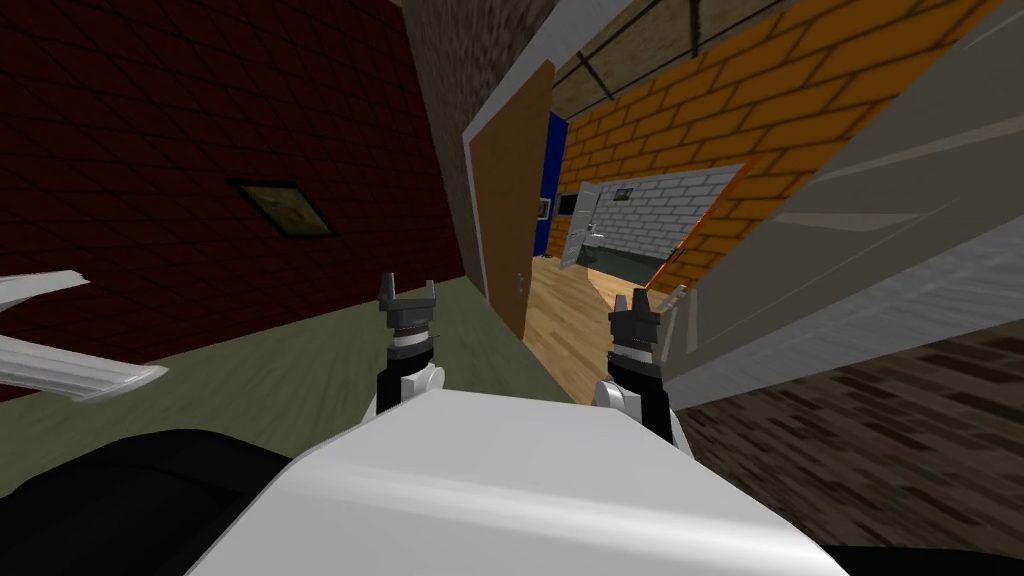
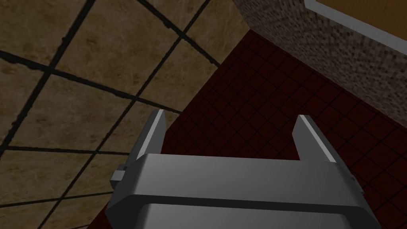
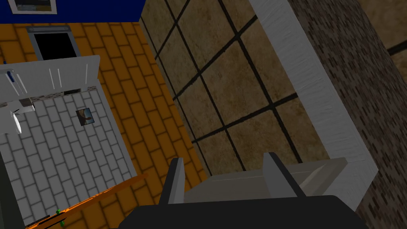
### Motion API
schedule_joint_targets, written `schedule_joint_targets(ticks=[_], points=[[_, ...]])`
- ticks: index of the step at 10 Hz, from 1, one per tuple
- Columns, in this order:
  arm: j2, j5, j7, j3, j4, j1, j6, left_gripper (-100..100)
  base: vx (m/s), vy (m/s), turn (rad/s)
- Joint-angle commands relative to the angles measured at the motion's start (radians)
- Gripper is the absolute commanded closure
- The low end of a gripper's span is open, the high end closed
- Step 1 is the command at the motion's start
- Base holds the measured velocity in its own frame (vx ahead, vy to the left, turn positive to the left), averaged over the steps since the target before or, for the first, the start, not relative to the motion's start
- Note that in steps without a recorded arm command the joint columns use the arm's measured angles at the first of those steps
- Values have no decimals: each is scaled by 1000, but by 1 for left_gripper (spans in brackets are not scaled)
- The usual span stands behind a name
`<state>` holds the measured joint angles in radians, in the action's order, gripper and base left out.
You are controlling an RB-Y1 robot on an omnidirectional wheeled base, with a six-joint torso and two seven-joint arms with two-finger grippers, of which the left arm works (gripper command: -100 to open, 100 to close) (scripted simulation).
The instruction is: Push the door open
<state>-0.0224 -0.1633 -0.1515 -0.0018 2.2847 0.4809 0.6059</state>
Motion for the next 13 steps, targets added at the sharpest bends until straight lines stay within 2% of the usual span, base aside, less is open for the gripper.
schedule_joint_targets(ticks=[1, 3, 13], points=[[-6, -15, -21, -10, -30, -5, 9, -100, 120, 73, -241], [-15, -41, -54, -23, -82, -17, 23, -100, 124, 94, -305], [-42, -150, -188, -77, -296, -68, 82, -100, 74, 79, -206]])
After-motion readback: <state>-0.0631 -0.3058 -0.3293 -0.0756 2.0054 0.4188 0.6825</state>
